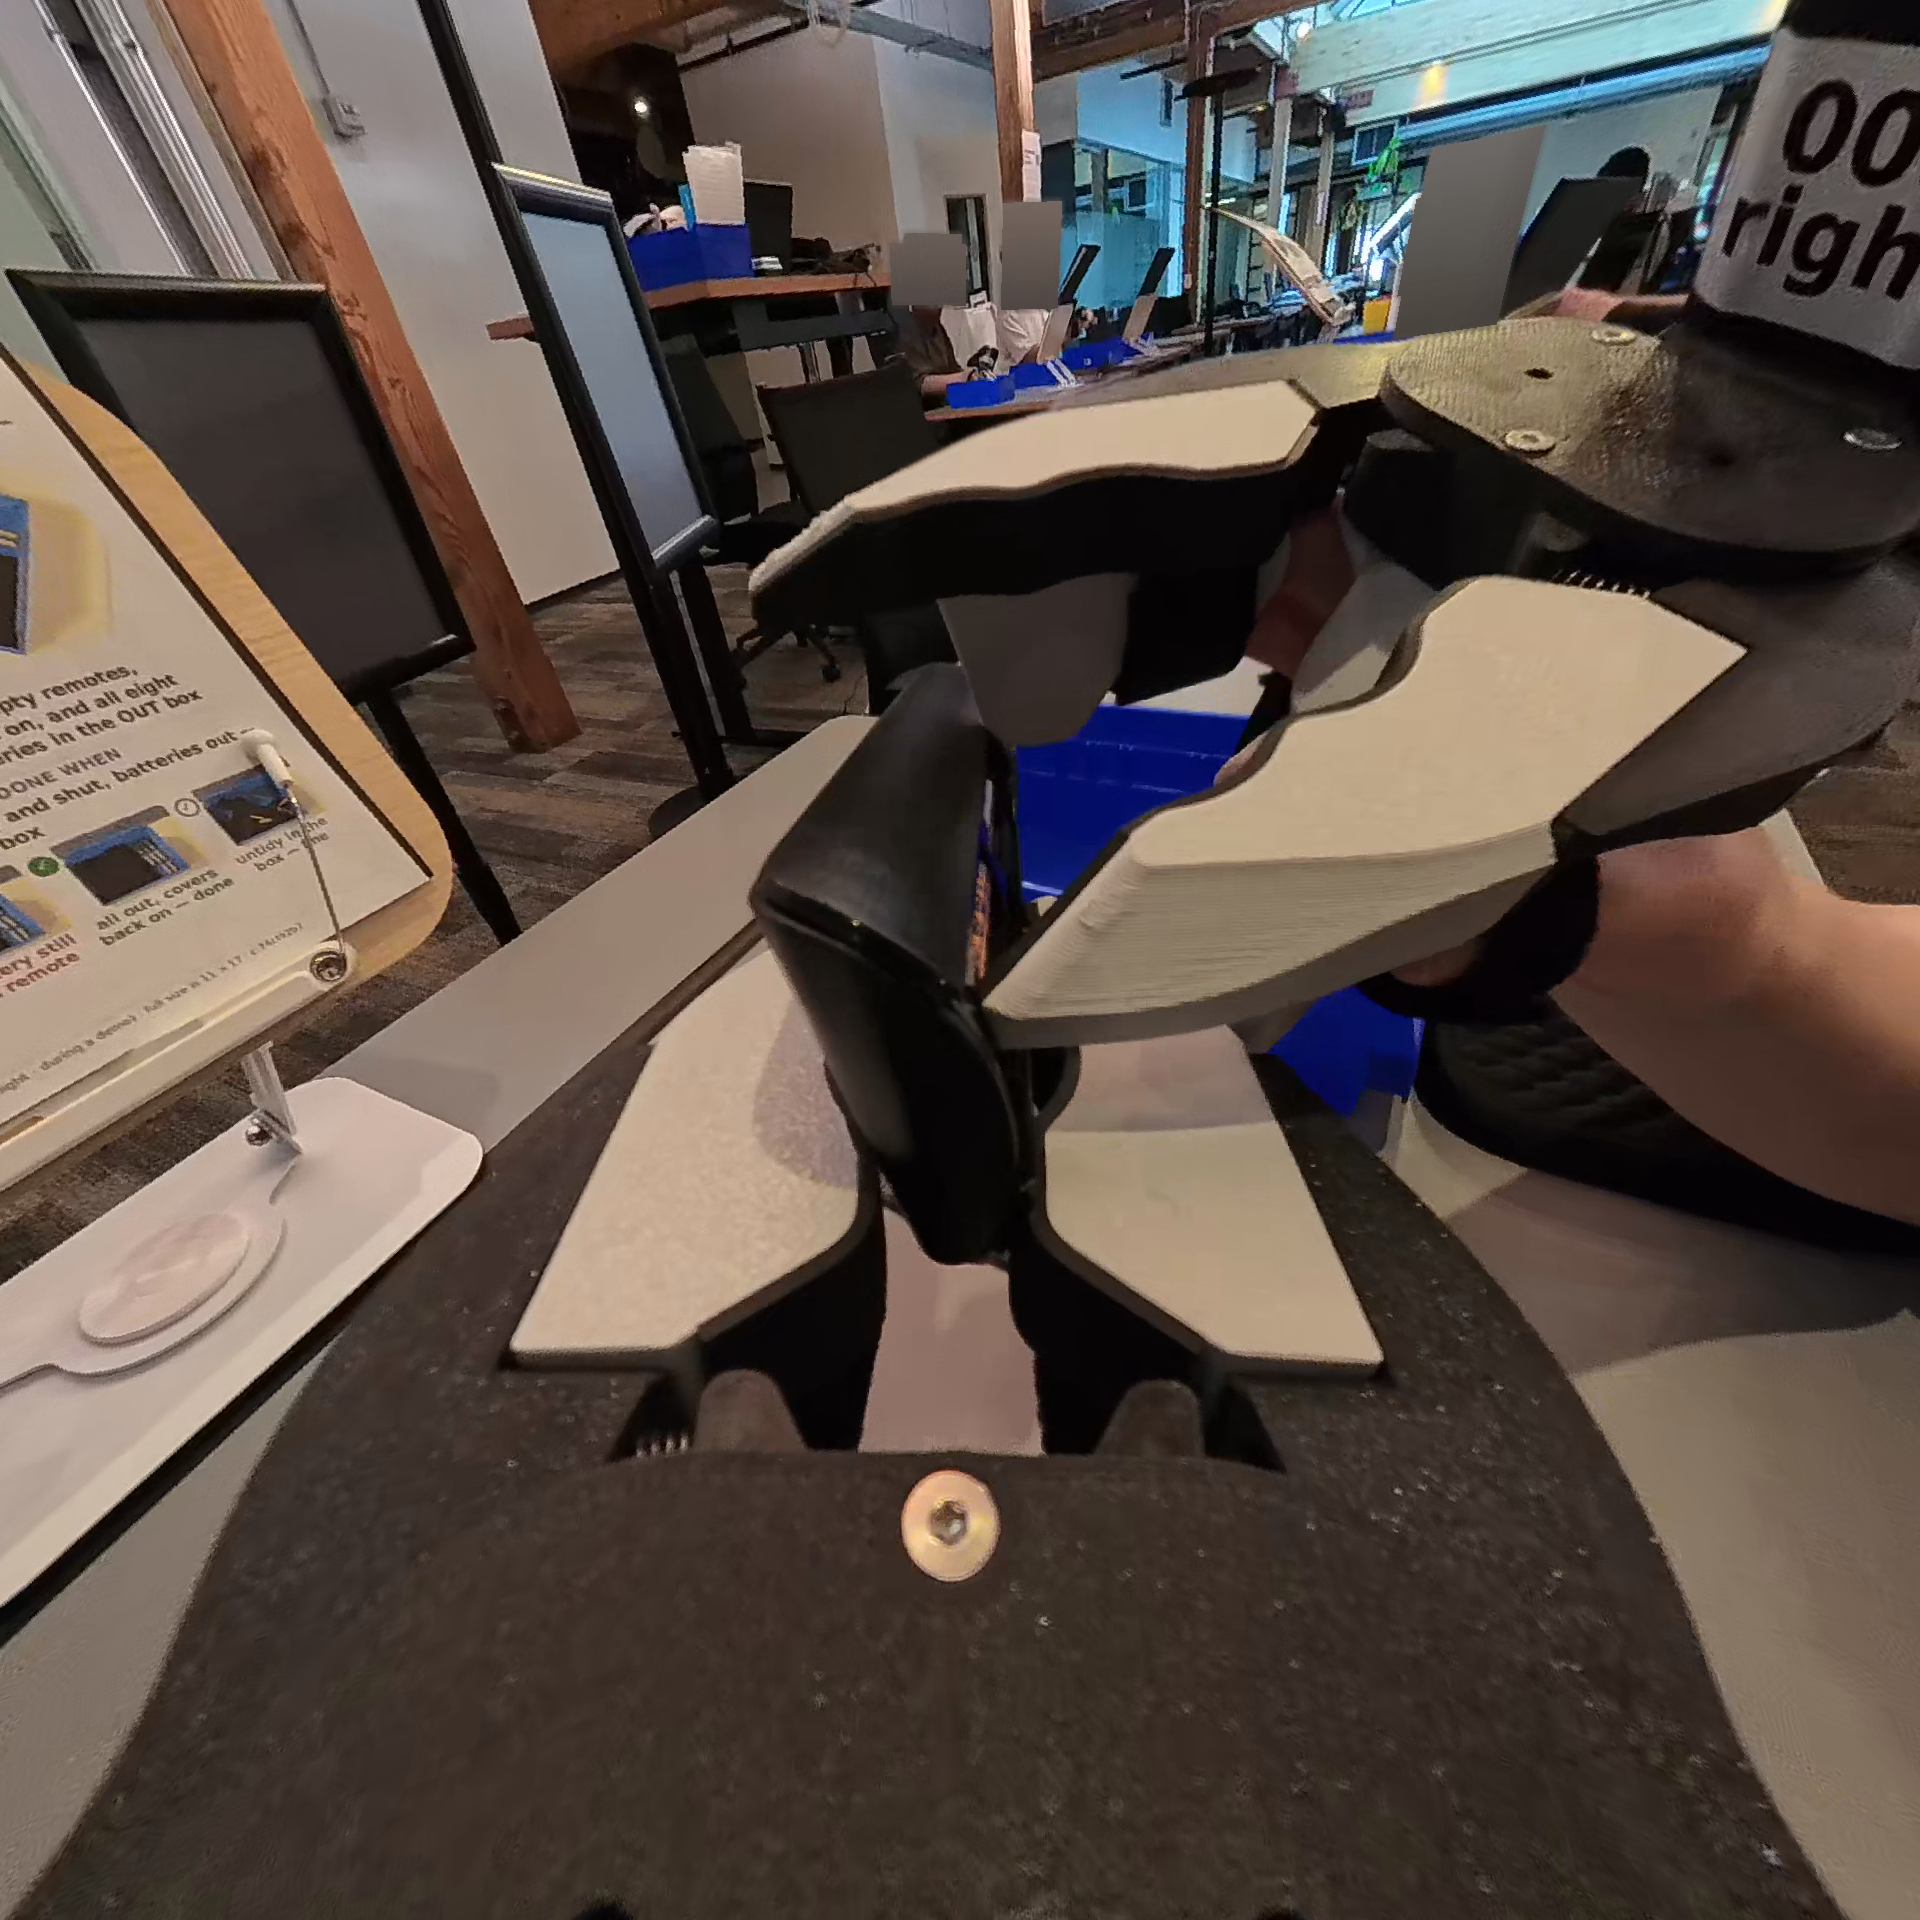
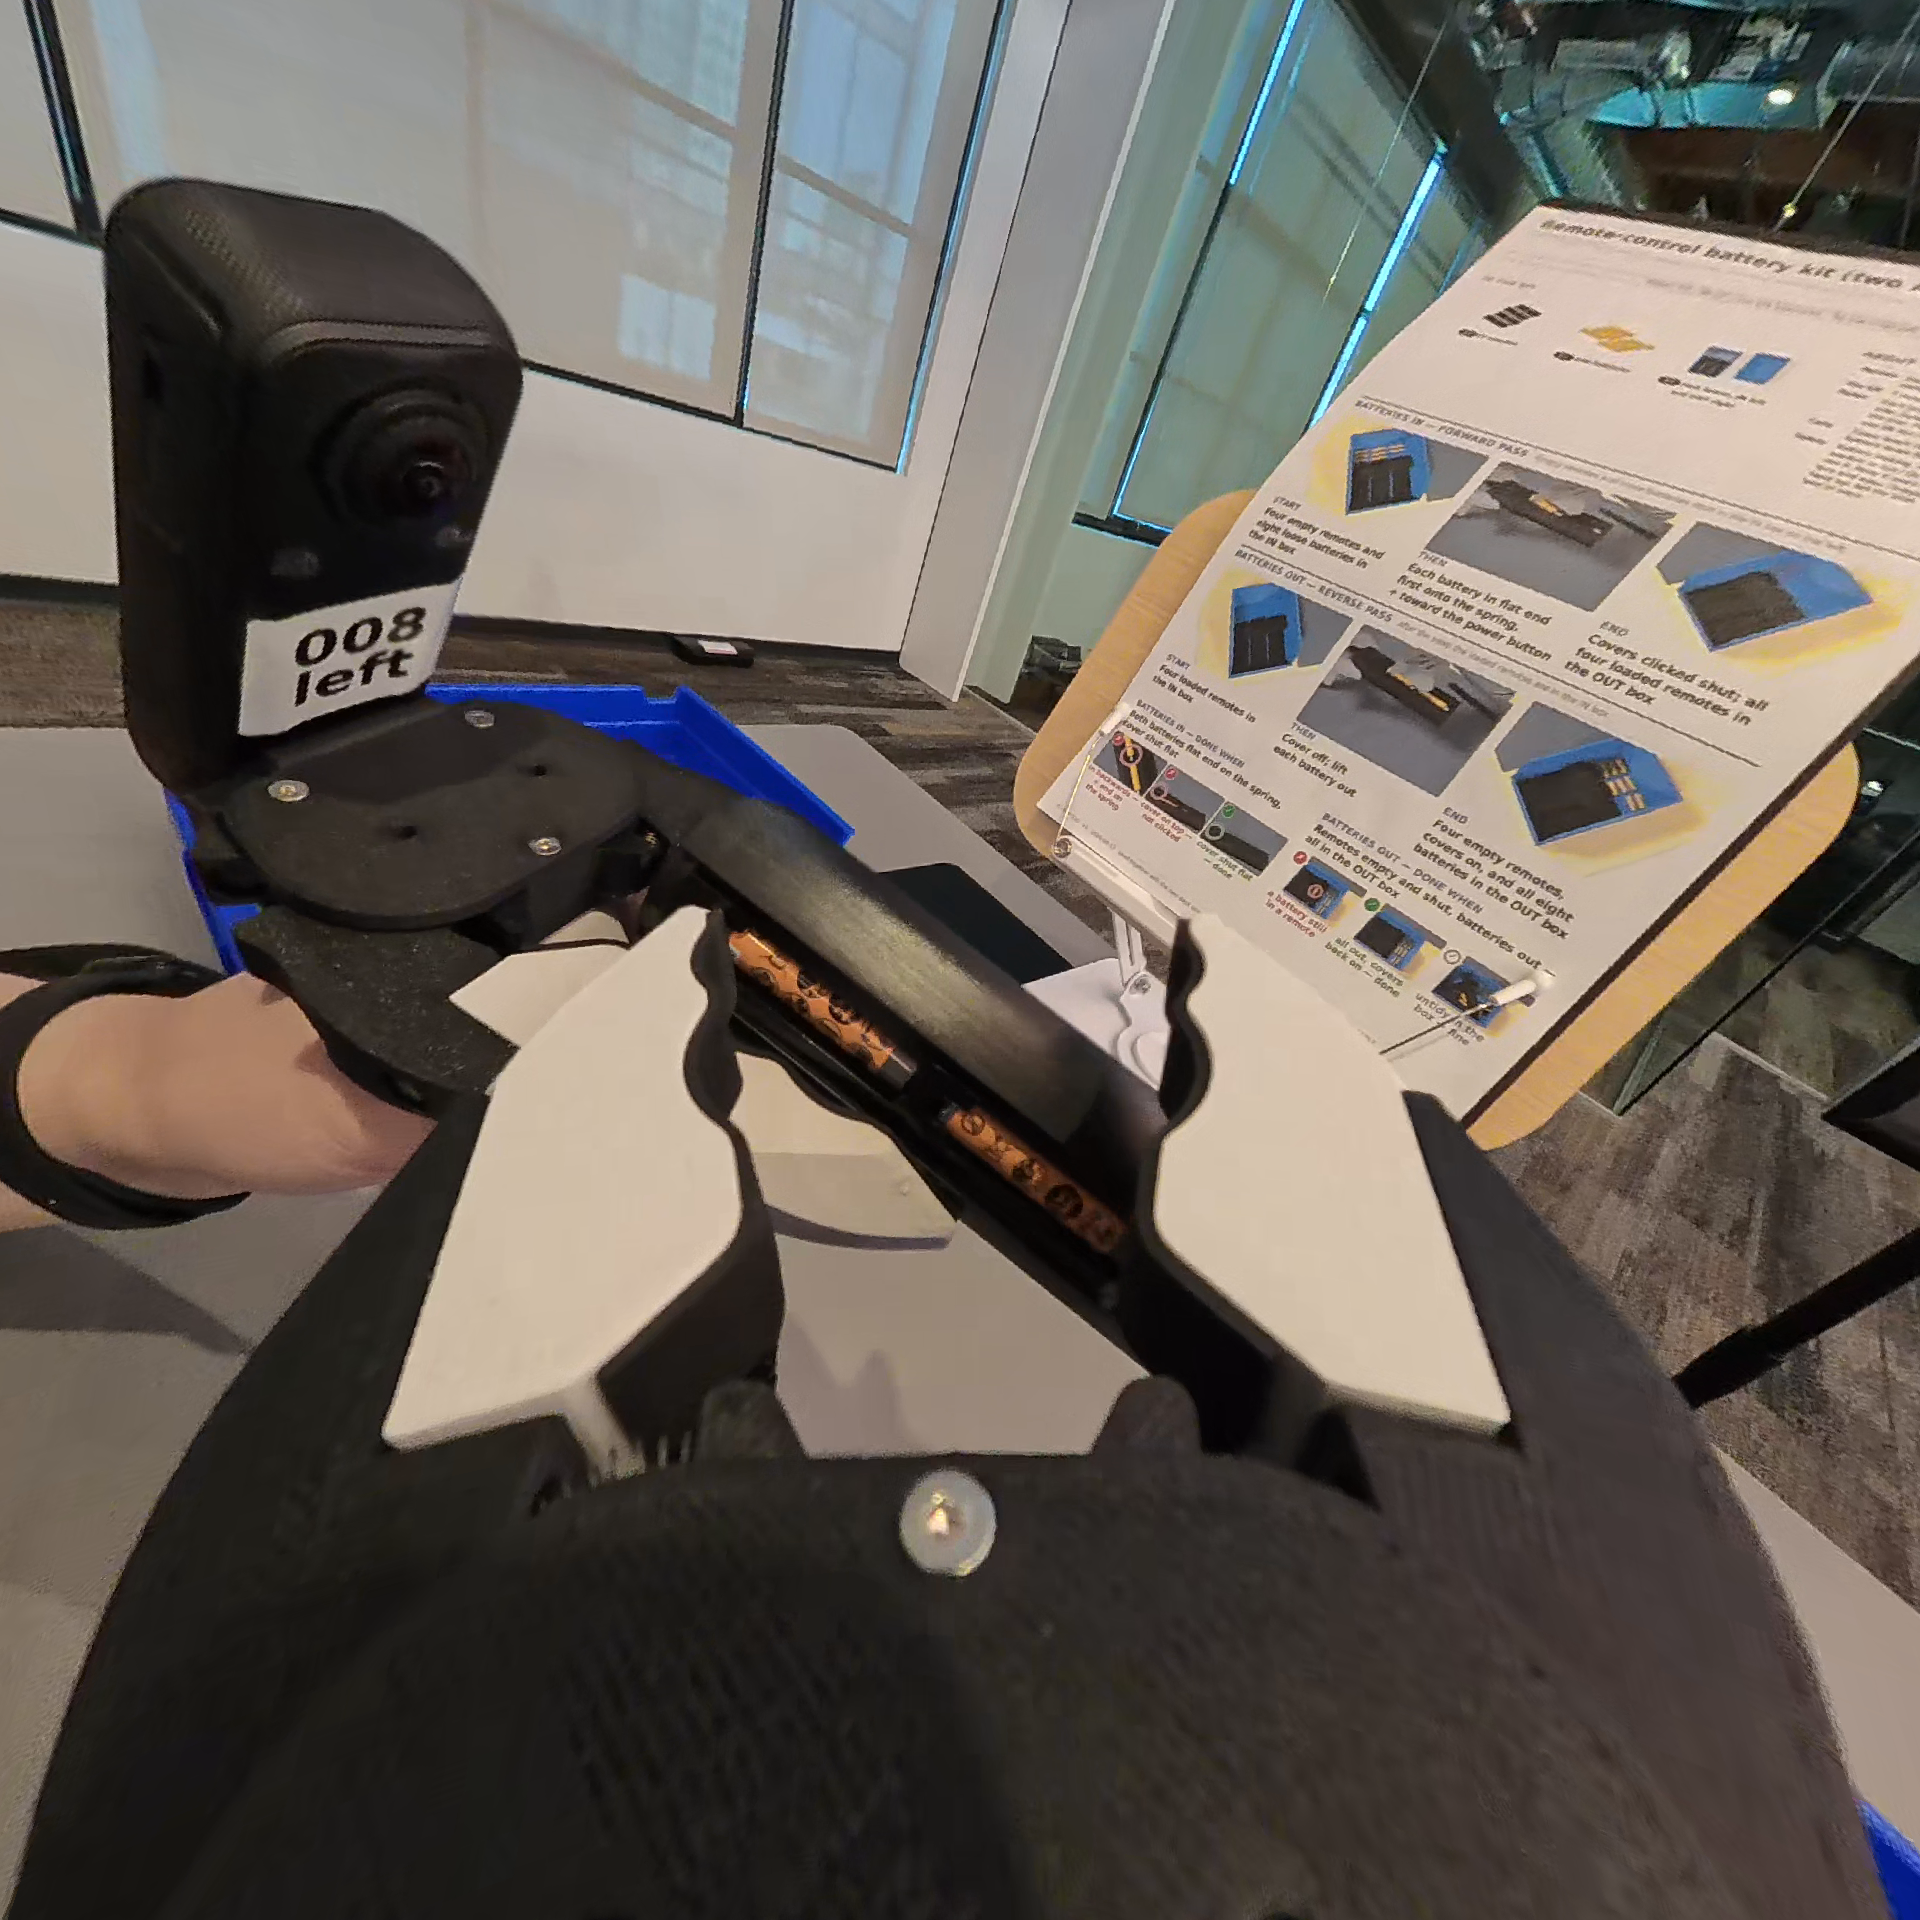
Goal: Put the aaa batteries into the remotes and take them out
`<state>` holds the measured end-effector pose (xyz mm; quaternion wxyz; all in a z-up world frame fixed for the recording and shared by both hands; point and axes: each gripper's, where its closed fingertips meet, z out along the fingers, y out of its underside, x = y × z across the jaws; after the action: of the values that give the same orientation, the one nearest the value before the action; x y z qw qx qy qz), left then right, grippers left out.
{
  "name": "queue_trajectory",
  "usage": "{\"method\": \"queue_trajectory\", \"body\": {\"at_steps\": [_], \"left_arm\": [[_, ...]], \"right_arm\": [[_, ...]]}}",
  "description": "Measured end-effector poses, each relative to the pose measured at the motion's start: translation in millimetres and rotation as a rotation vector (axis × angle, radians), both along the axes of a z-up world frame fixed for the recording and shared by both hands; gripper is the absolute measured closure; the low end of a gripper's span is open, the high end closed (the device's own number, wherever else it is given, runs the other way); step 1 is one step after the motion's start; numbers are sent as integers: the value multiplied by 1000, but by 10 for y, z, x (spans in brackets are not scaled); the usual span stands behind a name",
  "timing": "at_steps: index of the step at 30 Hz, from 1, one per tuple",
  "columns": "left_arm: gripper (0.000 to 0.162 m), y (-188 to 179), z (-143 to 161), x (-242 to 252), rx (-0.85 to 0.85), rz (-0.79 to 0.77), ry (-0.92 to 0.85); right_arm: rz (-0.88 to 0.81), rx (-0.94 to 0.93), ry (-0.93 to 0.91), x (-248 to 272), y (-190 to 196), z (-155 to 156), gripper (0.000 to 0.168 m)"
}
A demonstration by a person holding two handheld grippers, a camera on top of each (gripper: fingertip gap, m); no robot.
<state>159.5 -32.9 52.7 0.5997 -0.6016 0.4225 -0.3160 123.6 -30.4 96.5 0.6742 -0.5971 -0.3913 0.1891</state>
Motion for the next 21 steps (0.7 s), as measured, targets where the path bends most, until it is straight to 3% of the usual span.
{"method": "queue_trajectory", "body": {"at_steps": [3, 21], "left_arm": [[138, -8, 5, 4, 8, -5, 4], [138, -5, 28, -8, 46, 15, 17]], "right_arm": [[10, 0, -26, -15, -31, -7, 93], [-22, 28, -59, -2, -59, 22, 93]]}}
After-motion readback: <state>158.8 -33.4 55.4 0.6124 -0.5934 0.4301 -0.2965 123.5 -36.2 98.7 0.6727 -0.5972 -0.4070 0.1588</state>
